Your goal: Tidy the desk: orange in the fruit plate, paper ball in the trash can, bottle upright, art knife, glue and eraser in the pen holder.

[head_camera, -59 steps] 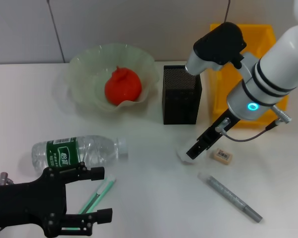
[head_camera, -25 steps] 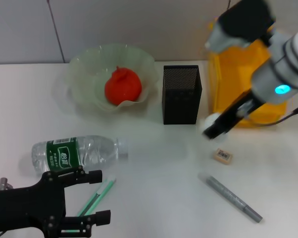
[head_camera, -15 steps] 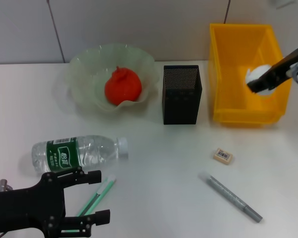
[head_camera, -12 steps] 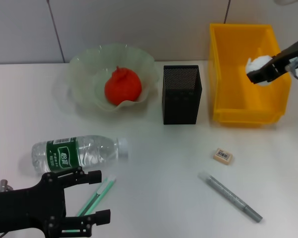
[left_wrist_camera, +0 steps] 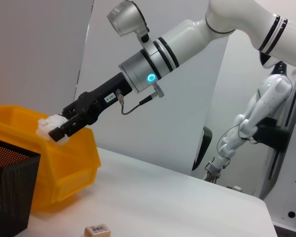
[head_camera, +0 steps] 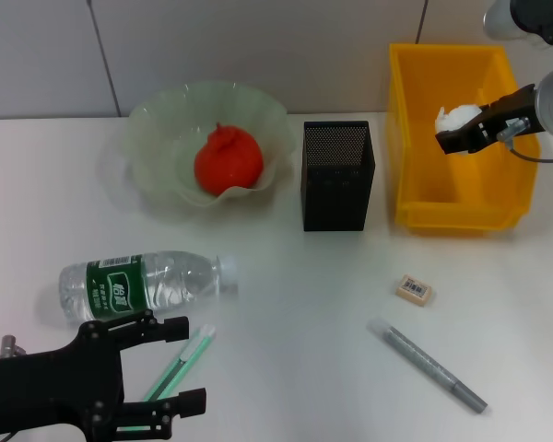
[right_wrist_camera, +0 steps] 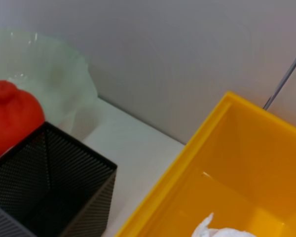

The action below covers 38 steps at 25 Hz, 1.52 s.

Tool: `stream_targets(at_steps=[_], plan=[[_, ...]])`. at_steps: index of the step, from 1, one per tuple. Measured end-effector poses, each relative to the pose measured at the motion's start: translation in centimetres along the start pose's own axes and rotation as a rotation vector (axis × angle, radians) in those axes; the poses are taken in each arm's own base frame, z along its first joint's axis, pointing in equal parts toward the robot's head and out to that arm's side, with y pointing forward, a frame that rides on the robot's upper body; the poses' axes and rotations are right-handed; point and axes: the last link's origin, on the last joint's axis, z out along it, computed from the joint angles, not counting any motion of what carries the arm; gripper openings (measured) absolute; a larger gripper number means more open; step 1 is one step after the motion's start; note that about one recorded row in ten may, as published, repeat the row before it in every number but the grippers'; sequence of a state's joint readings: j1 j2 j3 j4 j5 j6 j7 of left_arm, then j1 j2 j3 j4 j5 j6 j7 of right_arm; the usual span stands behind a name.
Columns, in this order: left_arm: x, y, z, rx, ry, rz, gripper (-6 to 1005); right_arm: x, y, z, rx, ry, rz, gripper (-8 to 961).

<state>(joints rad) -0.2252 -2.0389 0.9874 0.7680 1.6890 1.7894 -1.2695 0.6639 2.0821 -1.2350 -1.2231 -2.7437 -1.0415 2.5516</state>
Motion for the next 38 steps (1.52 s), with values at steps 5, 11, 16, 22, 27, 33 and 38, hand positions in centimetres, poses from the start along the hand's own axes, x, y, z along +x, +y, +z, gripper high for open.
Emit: stream_targets(at_steps=[5,11,16,22,27,33,38], plan=[[0.0,0.0,-0.2,0.008,0.003,-0.001,829,0.1,-0.2,0.0,0.009,-0.008,0.003,648],[0.2,-0.2,-0.4,0.018,0.009,0.005,814,0.1,-0.3,-0.4,0.002,-0.006,0.009,808],[0.9,-0.8,-0.6,0.025,-0.004,0.025,802,0.3,0.4,-2.3,-0.145,-0.024,0.019,839],[3.0,-3.1,-0.9,0.045,-0.079,0.036,787,2.5,1.6,-5.6,-0.445,-0.065,-0.011,836],[5.0,-5.0,-0.1,0.069,-0.232,0.058,774,6.2,2.4,-6.5,-0.574,-0.122,-0.051,834],[8.4,-7.1,2.4,0.123,-0.482,0.158,760,10.4,3.5,-6.4,-0.682,-0.189,-0.062,834],[9.4,-7.9,3.6,0.131,-0.577,0.195,754,12.9,4.1,-6.5,-0.735,-0.289,-0.067,833]])
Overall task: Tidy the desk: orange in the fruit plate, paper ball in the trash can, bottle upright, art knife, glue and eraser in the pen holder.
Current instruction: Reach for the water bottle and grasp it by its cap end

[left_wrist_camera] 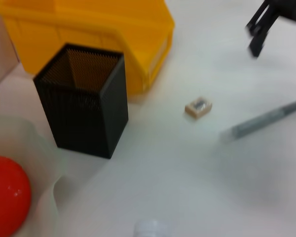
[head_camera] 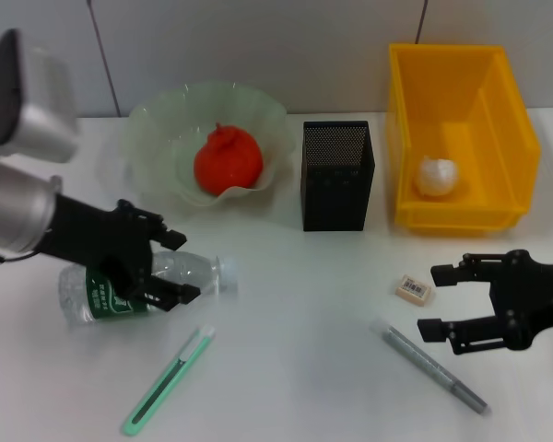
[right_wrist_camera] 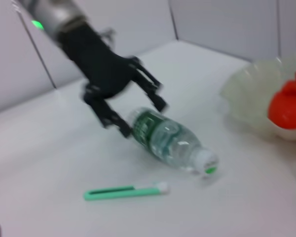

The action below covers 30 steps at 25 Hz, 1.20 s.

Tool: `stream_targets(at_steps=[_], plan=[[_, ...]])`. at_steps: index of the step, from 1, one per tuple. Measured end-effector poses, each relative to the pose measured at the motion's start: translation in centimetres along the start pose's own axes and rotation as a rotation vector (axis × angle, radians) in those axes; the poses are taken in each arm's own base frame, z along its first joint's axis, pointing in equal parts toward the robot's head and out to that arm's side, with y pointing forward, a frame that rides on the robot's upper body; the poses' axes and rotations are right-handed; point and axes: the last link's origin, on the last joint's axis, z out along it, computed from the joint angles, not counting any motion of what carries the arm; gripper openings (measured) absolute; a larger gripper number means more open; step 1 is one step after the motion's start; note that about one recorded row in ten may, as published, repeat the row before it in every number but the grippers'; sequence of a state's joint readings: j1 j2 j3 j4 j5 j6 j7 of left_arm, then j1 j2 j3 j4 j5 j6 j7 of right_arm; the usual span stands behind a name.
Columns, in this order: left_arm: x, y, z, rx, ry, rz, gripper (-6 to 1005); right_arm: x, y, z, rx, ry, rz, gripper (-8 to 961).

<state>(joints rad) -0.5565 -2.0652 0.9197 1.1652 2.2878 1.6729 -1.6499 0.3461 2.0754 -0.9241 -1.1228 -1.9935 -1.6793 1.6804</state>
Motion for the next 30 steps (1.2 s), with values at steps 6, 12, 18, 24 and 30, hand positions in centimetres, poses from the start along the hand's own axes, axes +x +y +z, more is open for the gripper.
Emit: stream_targets(at_steps=[6,12,18,24,30], plan=[[4.3,-1.4,4.8,0.055,-0.257,0.165,740,1.3,0.7,-0.6,-0.039,-0.094,-0.013,833],[4.9,-1.5,6.1,0.076,-0.318,0.208,720,1.7,1.0,-0.5,-0.062,-0.129,-0.024,833],[5.7,-1.8,9.4,0.118,-0.476,0.289,699,2.1,1.0,-0.3,-0.059,-0.137,-0.014,834],[5.6,-1.6,11.0,0.103,-0.530,0.318,679,2.3,1.0,-0.4,-0.053,-0.145,-0.003,834],[5.7,-1.2,12.0,0.116,-0.545,0.338,658,2.6,1.0,-0.4,-0.051,-0.154,0.013,834]])
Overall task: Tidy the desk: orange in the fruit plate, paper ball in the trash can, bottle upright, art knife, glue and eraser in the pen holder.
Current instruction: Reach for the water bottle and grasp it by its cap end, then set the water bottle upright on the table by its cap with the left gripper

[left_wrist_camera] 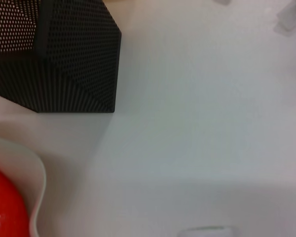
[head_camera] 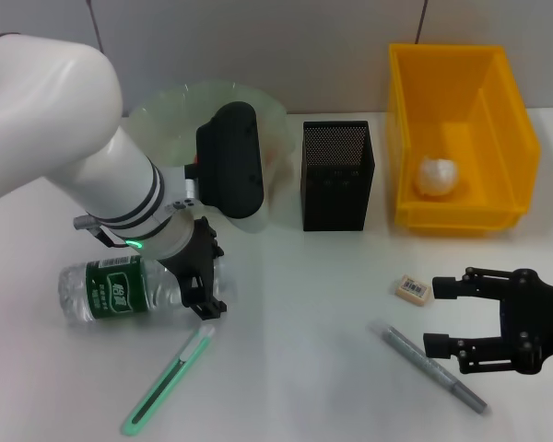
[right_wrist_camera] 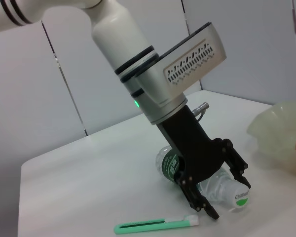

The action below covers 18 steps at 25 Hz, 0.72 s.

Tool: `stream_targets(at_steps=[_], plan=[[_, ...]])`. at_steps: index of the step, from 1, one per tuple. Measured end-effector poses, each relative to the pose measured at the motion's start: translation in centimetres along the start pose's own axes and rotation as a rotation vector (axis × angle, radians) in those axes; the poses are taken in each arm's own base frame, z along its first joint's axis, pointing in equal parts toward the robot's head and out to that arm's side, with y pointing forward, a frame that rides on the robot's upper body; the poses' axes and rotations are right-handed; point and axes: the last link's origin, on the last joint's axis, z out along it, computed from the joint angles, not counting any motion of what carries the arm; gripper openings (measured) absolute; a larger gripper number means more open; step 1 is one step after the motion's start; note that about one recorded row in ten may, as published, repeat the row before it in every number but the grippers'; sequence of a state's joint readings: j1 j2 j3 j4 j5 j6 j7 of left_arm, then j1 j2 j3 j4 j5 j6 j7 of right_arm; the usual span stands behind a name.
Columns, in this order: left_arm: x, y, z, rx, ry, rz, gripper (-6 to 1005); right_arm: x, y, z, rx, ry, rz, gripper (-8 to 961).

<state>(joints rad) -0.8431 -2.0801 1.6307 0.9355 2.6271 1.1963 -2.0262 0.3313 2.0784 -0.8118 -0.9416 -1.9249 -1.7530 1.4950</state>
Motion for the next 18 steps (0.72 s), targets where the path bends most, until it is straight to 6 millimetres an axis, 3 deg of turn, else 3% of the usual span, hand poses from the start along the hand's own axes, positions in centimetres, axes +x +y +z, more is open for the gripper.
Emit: stream_targets(at_steps=[13,18], plan=[[0.14,-0.29,-0.05,0.028,0.011,-0.019,614,0.36,-0.02,-0.14,0.007,-0.012,0.022,834],[-0.08,-0.28,-0.14,0.031,0.021,-0.034,477,0.37,-0.03,-0.17,0.007,-0.012,0.022,834]])
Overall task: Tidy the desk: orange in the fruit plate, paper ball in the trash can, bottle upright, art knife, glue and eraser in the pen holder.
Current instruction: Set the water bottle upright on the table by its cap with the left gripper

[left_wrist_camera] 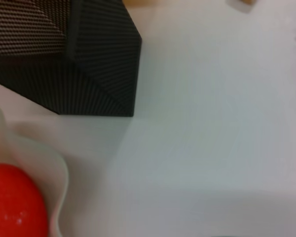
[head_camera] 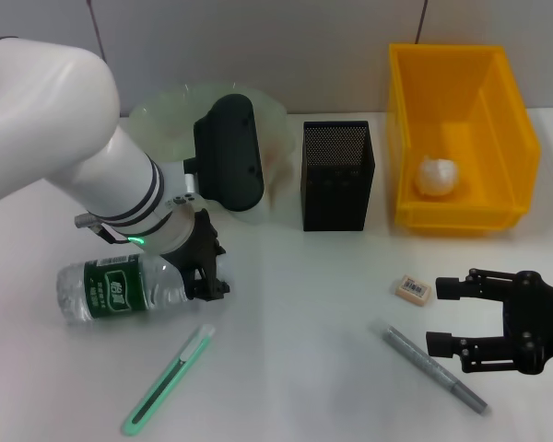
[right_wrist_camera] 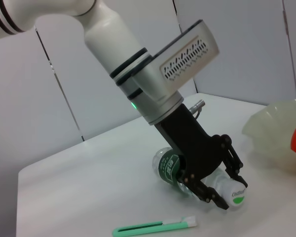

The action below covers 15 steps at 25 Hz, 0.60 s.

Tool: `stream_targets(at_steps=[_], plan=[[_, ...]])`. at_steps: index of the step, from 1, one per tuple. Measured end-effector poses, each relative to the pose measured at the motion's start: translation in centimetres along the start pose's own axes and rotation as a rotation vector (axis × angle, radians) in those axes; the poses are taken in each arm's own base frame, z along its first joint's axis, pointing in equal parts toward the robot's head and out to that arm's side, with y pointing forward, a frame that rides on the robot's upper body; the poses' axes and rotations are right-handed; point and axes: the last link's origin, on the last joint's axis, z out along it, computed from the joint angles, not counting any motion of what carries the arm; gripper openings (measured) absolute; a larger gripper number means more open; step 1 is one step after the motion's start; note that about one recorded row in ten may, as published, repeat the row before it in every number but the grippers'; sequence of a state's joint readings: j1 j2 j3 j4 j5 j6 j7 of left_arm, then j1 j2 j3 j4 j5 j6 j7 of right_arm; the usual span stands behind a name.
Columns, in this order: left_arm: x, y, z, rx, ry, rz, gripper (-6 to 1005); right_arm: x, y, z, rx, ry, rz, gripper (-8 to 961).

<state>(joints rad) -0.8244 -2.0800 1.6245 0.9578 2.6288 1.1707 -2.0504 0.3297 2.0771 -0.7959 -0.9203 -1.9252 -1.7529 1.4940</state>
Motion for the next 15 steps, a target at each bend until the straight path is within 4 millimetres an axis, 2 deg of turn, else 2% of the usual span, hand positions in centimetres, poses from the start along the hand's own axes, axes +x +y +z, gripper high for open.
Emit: stream_targets(at_steps=[1,6,9,13,14,15], plan=[[0.0,0.0,-0.1,0.002,0.006,-0.005,449,0.0,0.0,0.0,0.000,0.000,0.000,834],[-0.6,-0.4,-1.4,0.027,0.092,-0.075,443,0.0,0.0,-0.1,0.002,-0.002,0.000,834],[-2.1,-0.7,-2.9,0.044,0.170,-0.164,444,0.0,0.0,-0.1,0.002,-0.003,0.000,834],[-3.5,-0.4,-3.8,0.043,0.230,-0.231,444,-0.1,0.0,0.0,0.000,-0.003,-0.001,834],[-4.8,-0.3,-4.4,0.056,0.276,-0.296,444,-0.1,0.0,0.0,-0.001,-0.003,-0.003,834],[-4.8,-0.3,-4.4,0.056,0.276,-0.296,444,-0.2,-0.1,0.0,-0.003,-0.003,-0.004,834]])
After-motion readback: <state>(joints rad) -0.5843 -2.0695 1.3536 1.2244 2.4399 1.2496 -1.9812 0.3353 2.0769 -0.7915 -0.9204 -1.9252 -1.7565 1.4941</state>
